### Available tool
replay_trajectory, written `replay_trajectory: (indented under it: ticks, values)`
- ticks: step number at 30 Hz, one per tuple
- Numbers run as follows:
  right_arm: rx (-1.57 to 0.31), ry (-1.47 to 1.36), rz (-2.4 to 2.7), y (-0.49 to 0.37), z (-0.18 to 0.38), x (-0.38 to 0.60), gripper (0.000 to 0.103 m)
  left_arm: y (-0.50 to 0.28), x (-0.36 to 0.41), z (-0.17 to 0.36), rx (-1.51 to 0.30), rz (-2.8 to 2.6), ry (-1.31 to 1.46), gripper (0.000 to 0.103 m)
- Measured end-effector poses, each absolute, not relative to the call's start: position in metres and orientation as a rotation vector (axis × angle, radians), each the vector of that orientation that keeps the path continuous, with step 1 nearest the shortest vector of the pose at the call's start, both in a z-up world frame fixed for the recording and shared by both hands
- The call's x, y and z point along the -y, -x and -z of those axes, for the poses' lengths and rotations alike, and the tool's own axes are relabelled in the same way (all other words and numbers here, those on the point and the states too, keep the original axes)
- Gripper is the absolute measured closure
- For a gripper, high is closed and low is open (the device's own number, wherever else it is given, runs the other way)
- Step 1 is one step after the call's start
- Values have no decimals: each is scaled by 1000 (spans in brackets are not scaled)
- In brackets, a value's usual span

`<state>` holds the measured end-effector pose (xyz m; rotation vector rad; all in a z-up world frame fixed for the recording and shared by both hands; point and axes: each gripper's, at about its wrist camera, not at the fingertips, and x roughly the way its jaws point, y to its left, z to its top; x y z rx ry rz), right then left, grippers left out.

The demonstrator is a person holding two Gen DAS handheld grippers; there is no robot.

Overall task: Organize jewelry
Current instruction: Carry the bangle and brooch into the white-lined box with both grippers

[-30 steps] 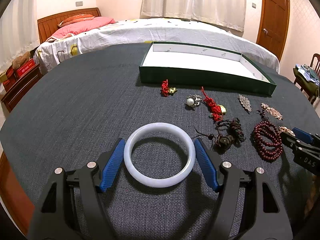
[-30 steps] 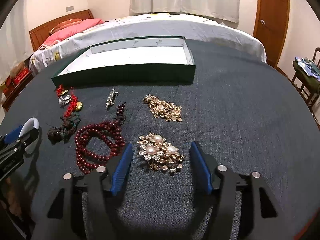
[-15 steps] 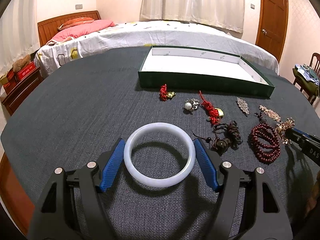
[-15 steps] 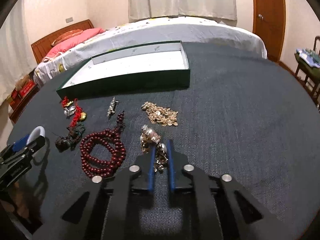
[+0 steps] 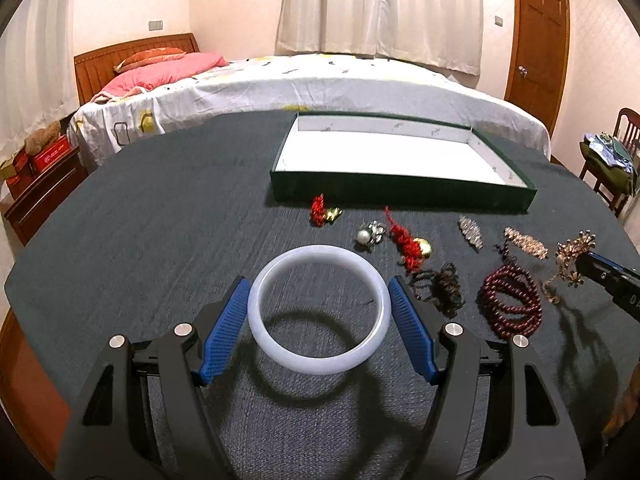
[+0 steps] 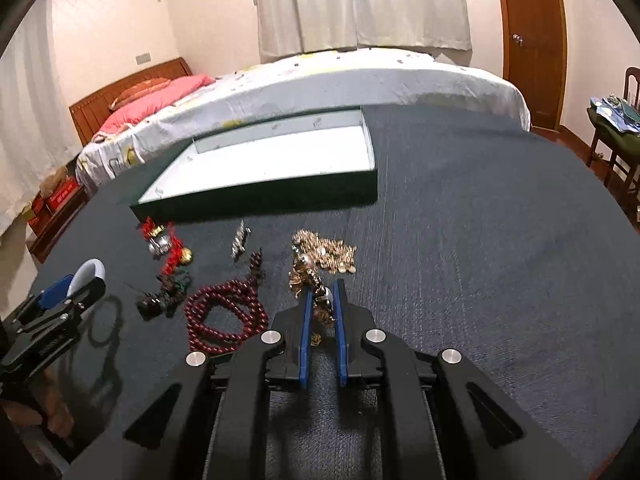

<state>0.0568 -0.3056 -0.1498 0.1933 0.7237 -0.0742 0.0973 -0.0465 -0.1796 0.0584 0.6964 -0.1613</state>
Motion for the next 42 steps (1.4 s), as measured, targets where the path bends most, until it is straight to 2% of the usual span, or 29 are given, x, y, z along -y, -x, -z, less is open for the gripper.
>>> replay_trajectory:
  ticks: [15, 27, 33, 42]
  values:
    - [-522, -210, 40, -52, 73, 311, 92, -104, 75, 121, -572, 233, -55, 34]
    - [-406, -196, 19, -110, 36, 316, 92, -163, 128, 74, -419, 305, -64, 34]
    - [-424, -228, 20, -155, 51, 326, 92, -205, 153, 77, -398, 310, -69, 34]
    - [-595, -272, 38, -203, 121, 336, 92, -258, 183, 143, -563, 300, -132, 34]
